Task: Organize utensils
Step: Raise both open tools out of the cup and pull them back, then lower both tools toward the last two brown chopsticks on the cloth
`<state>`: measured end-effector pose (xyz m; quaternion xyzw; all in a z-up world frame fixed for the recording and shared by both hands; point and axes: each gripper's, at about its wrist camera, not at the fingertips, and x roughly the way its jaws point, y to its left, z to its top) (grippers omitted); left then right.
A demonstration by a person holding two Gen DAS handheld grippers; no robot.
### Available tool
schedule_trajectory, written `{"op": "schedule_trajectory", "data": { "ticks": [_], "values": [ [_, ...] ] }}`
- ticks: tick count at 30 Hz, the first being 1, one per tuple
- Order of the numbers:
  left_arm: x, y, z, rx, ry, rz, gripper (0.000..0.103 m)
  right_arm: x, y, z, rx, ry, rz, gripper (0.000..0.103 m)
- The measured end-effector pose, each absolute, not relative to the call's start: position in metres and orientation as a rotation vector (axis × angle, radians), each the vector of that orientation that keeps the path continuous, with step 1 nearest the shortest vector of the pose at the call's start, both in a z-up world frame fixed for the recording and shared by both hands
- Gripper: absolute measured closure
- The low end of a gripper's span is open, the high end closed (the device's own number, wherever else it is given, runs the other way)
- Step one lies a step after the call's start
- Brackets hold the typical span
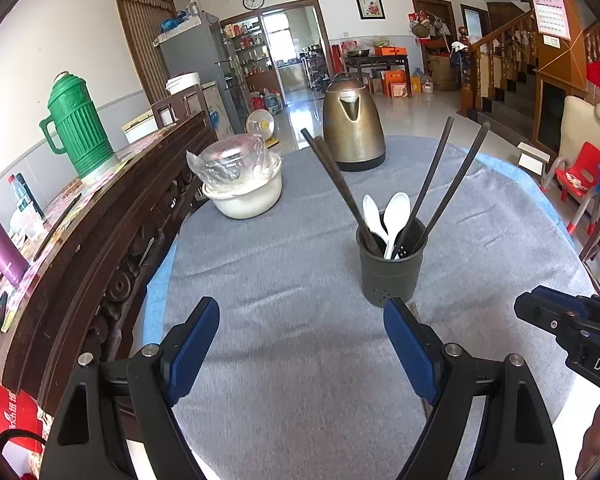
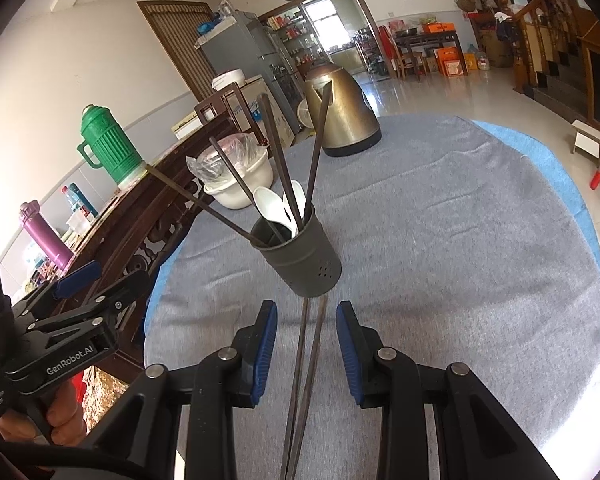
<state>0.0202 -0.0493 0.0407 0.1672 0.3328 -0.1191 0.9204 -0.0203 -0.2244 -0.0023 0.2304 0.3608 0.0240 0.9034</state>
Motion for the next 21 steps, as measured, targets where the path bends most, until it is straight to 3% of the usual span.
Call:
{"op": "schedule_trajectory", "data": {
  "ticks": [21],
  "values": [
    [0.029,-0.001,-0.041,0.27,0.93,-0.221,0.018,-0.003,-0.2,-0.049,0.451,0.94,0.058,0.069]
  ]
}}
